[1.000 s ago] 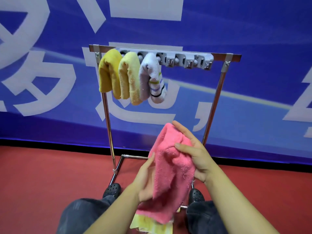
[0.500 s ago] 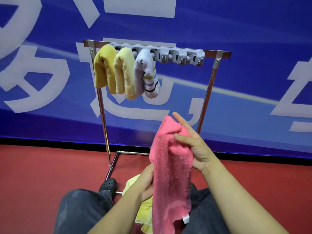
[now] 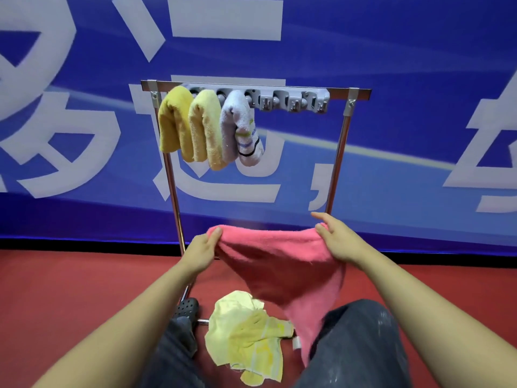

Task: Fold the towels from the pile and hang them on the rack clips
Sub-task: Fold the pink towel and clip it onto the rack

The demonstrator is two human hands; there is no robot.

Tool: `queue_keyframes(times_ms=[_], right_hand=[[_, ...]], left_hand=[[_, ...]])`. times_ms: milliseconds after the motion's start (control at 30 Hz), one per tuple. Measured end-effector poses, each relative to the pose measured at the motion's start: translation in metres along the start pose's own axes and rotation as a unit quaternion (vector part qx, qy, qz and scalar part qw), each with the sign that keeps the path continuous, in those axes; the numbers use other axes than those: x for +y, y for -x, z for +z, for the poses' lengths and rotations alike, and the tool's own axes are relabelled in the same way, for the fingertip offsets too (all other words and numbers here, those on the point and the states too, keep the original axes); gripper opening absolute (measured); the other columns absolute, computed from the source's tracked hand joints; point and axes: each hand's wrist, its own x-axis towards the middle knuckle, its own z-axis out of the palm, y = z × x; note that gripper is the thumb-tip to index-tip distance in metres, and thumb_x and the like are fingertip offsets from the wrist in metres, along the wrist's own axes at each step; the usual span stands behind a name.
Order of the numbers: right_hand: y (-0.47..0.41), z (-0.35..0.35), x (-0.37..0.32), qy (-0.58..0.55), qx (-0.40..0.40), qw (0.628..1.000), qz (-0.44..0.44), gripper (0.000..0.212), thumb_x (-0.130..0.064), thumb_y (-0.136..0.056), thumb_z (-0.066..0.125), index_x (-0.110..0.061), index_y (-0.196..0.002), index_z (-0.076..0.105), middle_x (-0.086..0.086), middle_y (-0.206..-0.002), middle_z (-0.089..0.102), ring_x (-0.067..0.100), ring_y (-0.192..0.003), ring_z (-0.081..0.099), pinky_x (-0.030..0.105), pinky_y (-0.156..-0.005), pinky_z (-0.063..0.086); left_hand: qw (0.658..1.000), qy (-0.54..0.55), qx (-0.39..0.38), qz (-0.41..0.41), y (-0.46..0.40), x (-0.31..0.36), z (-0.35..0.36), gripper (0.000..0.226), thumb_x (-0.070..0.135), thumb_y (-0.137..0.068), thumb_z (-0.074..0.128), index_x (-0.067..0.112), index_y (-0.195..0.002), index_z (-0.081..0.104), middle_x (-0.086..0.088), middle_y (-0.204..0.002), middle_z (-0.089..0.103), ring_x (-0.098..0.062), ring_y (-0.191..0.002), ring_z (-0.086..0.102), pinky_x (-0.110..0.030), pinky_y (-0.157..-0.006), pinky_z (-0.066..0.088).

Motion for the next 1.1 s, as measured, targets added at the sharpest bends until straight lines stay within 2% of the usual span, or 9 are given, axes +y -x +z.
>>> queue_keyframes(times_ms=[100,200,400,567,667,800,900,1000,1100], right_hand=[[-0.001,-0.006,0.004,0.012,0.011,1.0,0.01,0.042,-0.029,-0.109,0.039,-0.021,-0.15,0.045,0.002,-0.153,0.049,0.017,-0.14,0.047,0.023,-0.105,0.031],[-0.001,-0.009,0.001,-0.015,0.032,0.999,0.02,0.04,-0.031,-0.108,0.043,-0.019,-0.145,0.052,0.001,-0.148,0.054,0.017,-0.136,0.05,0.023,-0.101,0.033],[-0.002,-0.012,0.003,-0.188,0.166,0.965,0.08,0.022,-0.034,-0.099,0.062,-0.017,-0.103,0.075,-0.001,-0.11,0.07,0.015,-0.098,0.06,0.029,-0.085,0.044],[-0.001,-0.017,0.009,-0.36,0.078,0.919,0.143,0.021,-0.025,-0.092,0.073,-0.012,-0.108,0.077,0.003,-0.096,0.075,0.018,-0.081,0.062,0.031,-0.076,0.047],[0.003,-0.02,0.014,-0.34,-0.009,0.933,0.116,0.033,-0.004,-0.087,0.074,-0.012,-0.119,0.073,0.008,-0.107,0.076,0.019,-0.085,0.063,0.029,-0.079,0.048],[0.006,-0.018,0.017,-0.121,0.016,0.991,0.054,0.018,-0.006,-0.091,0.071,-0.015,-0.105,0.078,0.002,-0.102,0.078,0.015,-0.093,0.071,0.029,-0.094,0.053],[0.007,-0.016,0.012,-0.01,0.04,0.998,0.046,0.014,-0.011,-0.097,0.064,-0.019,-0.093,0.074,0.0,-0.089,0.073,0.018,-0.077,0.068,0.025,-0.07,0.055],[0.008,-0.012,0.009,-0.121,0.054,0.987,0.089,0.015,-0.01,-0.103,0.053,-0.007,-0.101,0.068,0.008,-0.094,0.062,0.022,-0.063,0.063,0.027,-0.047,0.057],[0.007,-0.004,0.008,-0.225,0.07,0.966,0.105,0.019,-0.009,-0.106,0.048,-0.006,-0.108,0.066,0.006,-0.097,0.051,0.014,-0.056,0.063,0.033,-0.056,0.063]], left_hand=[[0.999,-0.041,0.009,0.03,-0.007,0.01,-0.015,0.064,0.05,-0.106,0.04,-0.007,-0.09,0.065,-0.013,-0.081,0.062,-0.024,-0.075,0.055,-0.045,-0.079,0.049],[1.0,0.005,0.015,0.001,-0.011,0.019,-0.02,0.067,0.057,-0.104,0.041,-0.003,-0.09,0.066,-0.01,-0.083,0.062,-0.023,-0.075,0.055,-0.038,-0.074,0.044],[0.999,0.018,-0.001,-0.049,-0.013,0.028,-0.029,0.074,0.067,-0.102,0.028,0.008,-0.111,0.072,-0.009,-0.111,0.07,-0.026,-0.103,0.067,-0.046,-0.102,0.05],[0.983,0.128,-0.111,-0.077,0.0,0.038,-0.042,0.022,0.021,-0.099,0.053,0.01,-0.107,0.071,-0.013,-0.093,0.069,-0.025,-0.079,0.066,-0.035,-0.077,0.057],[0.985,0.116,-0.114,-0.053,0.003,0.036,-0.051,0.023,-0.001,-0.096,0.053,0.0,-0.116,0.065,-0.015,-0.098,0.069,-0.024,-0.083,0.068,-0.036,-0.078,0.06],[0.996,0.049,-0.075,-0.026,0.0,0.021,-0.068,0.03,0.029,-0.099,0.064,0.003,-0.113,0.069,-0.01,-0.107,0.075,-0.027,-0.097,0.072,-0.054,-0.099,0.055],[0.996,-0.05,-0.067,0.004,0.0,0.015,-0.073,0.045,0.046,-0.098,0.058,0.005,-0.099,0.075,-0.004,-0.09,0.071,-0.018,-0.082,0.062,-0.051,-0.094,0.055],[0.993,-0.099,-0.023,0.054,0.006,0.022,-0.072,0.04,0.036,-0.107,0.047,0.002,-0.091,0.063,-0.005,-0.084,0.061,-0.022,-0.08,0.055,-0.046,-0.086,0.051],[0.987,-0.142,0.011,0.075,0.005,0.023,-0.071,0.042,0.038,-0.109,0.04,0.005,-0.086,0.052,-0.01,-0.084,0.059,-0.03,-0.083,0.056,-0.043,-0.08,0.043]])
